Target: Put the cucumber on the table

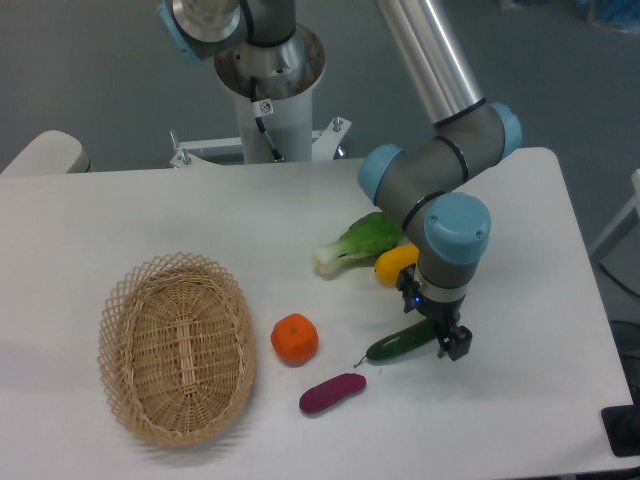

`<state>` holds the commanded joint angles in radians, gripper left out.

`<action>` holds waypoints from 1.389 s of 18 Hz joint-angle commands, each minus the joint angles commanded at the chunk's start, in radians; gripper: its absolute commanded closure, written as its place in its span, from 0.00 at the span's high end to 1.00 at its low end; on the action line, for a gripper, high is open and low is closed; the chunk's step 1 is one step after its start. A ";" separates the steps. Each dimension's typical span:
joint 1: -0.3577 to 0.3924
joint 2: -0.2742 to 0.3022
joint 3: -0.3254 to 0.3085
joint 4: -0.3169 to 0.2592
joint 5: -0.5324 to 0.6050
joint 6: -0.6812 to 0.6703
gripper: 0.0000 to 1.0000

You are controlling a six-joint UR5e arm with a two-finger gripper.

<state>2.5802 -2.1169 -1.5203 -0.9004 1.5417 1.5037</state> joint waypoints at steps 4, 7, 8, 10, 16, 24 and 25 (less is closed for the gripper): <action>-0.015 0.029 0.035 -0.003 -0.003 -0.046 1.00; -0.017 0.070 0.060 -0.027 -0.044 -0.059 1.00; -0.012 0.083 0.072 -0.047 -0.060 -0.060 1.00; -0.011 0.097 0.112 -0.087 -0.063 -0.068 1.00; 0.030 0.095 0.245 -0.229 -0.057 -0.040 1.00; 0.115 0.121 0.244 -0.307 -0.029 0.255 1.00; 0.118 0.123 0.240 -0.304 -0.026 0.307 1.00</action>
<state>2.6982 -1.9942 -1.2808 -1.2042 1.5155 1.8111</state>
